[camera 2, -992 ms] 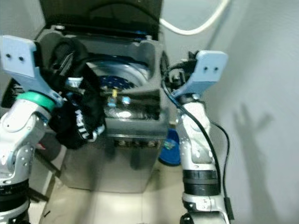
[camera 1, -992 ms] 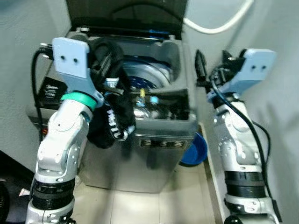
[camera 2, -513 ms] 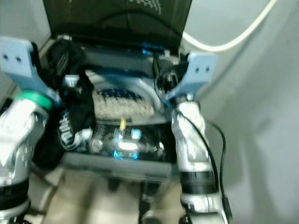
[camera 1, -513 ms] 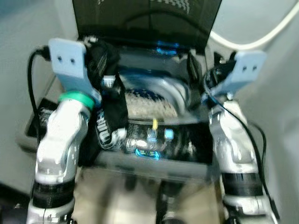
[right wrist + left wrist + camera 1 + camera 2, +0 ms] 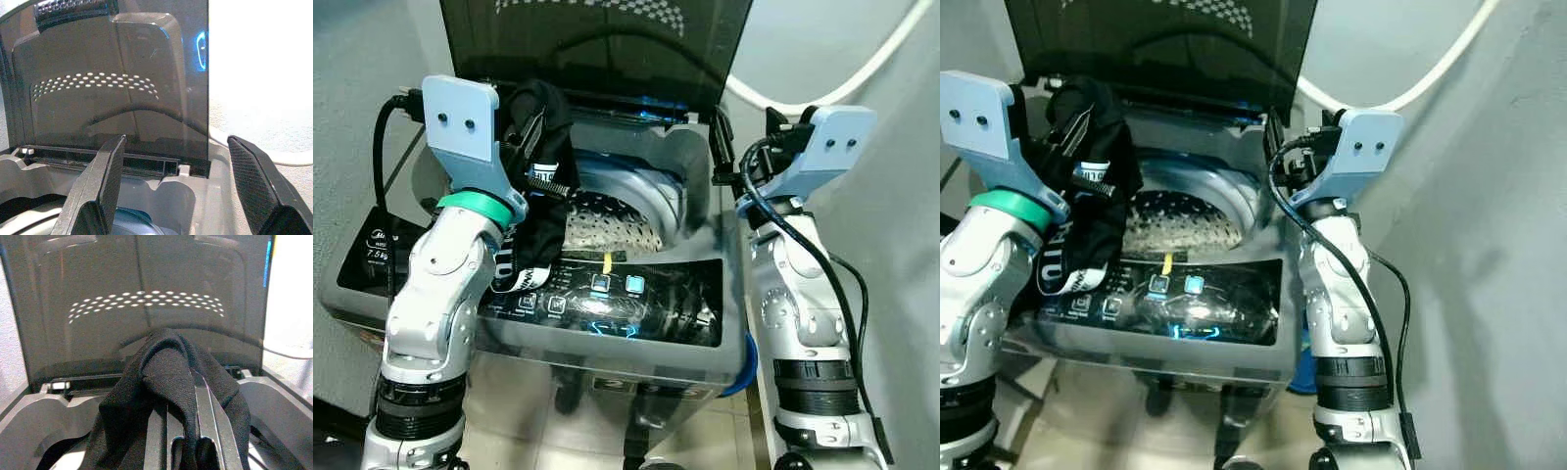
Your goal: Clothes washing
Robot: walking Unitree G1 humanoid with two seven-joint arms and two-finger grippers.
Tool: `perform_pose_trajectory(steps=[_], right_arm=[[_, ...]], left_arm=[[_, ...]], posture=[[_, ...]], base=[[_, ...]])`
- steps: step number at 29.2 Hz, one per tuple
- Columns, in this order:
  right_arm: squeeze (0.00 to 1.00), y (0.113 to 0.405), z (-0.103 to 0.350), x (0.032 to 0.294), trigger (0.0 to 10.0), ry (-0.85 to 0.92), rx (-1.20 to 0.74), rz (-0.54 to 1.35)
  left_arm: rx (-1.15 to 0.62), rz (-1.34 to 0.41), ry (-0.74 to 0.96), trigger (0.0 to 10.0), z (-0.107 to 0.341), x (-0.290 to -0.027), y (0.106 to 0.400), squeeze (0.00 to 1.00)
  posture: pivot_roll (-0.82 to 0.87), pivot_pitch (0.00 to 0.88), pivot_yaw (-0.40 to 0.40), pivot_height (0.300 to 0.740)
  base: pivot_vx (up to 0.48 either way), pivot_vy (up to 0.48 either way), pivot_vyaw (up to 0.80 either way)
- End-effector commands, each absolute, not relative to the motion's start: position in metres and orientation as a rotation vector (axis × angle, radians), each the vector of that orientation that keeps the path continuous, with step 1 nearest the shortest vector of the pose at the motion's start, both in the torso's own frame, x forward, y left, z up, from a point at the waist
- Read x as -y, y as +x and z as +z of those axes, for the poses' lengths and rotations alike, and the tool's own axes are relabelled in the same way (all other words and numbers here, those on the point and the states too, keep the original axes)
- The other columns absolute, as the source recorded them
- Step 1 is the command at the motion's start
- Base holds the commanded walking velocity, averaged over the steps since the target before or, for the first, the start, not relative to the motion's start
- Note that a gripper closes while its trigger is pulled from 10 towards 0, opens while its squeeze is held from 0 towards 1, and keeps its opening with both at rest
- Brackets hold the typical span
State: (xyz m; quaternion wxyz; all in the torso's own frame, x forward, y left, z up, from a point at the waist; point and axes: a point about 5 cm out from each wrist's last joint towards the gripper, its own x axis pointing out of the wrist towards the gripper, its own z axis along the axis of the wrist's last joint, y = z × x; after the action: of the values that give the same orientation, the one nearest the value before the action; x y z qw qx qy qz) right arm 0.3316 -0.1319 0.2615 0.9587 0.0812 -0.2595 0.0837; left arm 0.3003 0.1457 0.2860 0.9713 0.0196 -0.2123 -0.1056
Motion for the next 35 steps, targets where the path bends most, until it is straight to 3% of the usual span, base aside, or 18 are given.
perform_pose_trajectory(steps=[1, 10, 13, 18, 21, 22, 24, 25, 30, 32, 35], right_arm=[[0.00, 0.329, 0.262, 0.134, 10.0, 0.138, 0.538, 0.169], [0.00, 0.327, 0.275, 0.127, 10.0, 0.087, 0.598, 0.215], [0.00, 0.322, 0.298, 0.125, 10.0, 0.071, 0.701, 0.222], [0.00, 0.317, 0.313, 0.127, 10.0, 0.060, 0.765, 0.206], [0.00, 0.310, 0.329, 0.135, 10.0, 0.031, 0.827, 0.178], [0.00, 0.310, 0.329, 0.135, 10.0, 0.031, 0.827, 0.178], [0.00, 0.309, 0.329, 0.139, 10.0, 0.005, 0.824, 0.180], [0.00, 0.311, 0.321, 0.138, 10.0, -0.043, 0.772, 0.237], [0.00, 0.314, 0.314, 0.132, 10.0, -0.017, 0.695, 0.371], [0.00, 0.312, 0.314, 0.126, 10.0, 0.012, 0.646, 0.572], [0.00, 0.307, 0.313, 0.121, 10.0, 0.007, 0.602, 0.711]], left_arm=[[0.443, -0.226, 0.038, 10.0, 0.289, -0.144, 0.298, 0.00], [0.565, -0.227, 0.210, 10.0, 0.307, -0.145, 0.300, 0.00], [0.766, -0.235, 0.434, 10.0, 0.348, -0.141, 0.316, 0.00], [0.846, -0.268, 0.427, 10.0, 0.373, -0.134, 0.322, 0.00], [0.637, -0.511, 0.143, 10.0, 0.365, -0.112, 0.333, 0.00], [0.637, -0.511, 0.143, 10.0, 0.365, -0.112, 0.333, 0.00], [0.456, -0.587, 0.089, 10.0, 0.338, -0.108, 0.332, 0.00], [0.267, -0.567, 0.044, 10.0, 0.306, -0.123, 0.324, 0.00], [0.143, -0.500, 0.044, 10.0, 0.279, -0.146, 0.309, 0.00], [0.113, -0.474, 0.069, 10.0, 0.269, -0.159, 0.299, 0.00], [0.103, -0.463, 0.076, 10.0, 0.269, -0.164, 0.297, 0.00]], posture=[[0.01, 0.059, -0.010, 0.740], [0.02, 0.060, -0.014, 0.740], [0.02, 0.059, -0.016, 0.740], [0.01, 0.055, -0.005, 0.740], [-0.01, 0.048, 0.021, 0.740], [-0.01, 0.048, 0.021, 0.740], [-0.01, 0.055, 0.019, 0.740], [0.00, 0.060, 0.013, 0.740], [0.03, 0.065, -0.004, 0.740], [0.04, 0.064, -0.011, 0.740], [0.04, 0.061, -0.011, 0.740]], base=[[0.000, 0.000, 0.00], [0.000, 0.000, 0.00], [0.000, 0.000, 0.00], [0.000, 0.000, 0.00], [0.000, 0.000, 0.00], [0.000, 0.000, 0.00], [0.000, 0.000, 0.00], [0.000, 0.000, 0.00], [0.000, 0.000, 0.00], [0.000, 0.000, 0.00], [0.000, 0.000, 0.00]])
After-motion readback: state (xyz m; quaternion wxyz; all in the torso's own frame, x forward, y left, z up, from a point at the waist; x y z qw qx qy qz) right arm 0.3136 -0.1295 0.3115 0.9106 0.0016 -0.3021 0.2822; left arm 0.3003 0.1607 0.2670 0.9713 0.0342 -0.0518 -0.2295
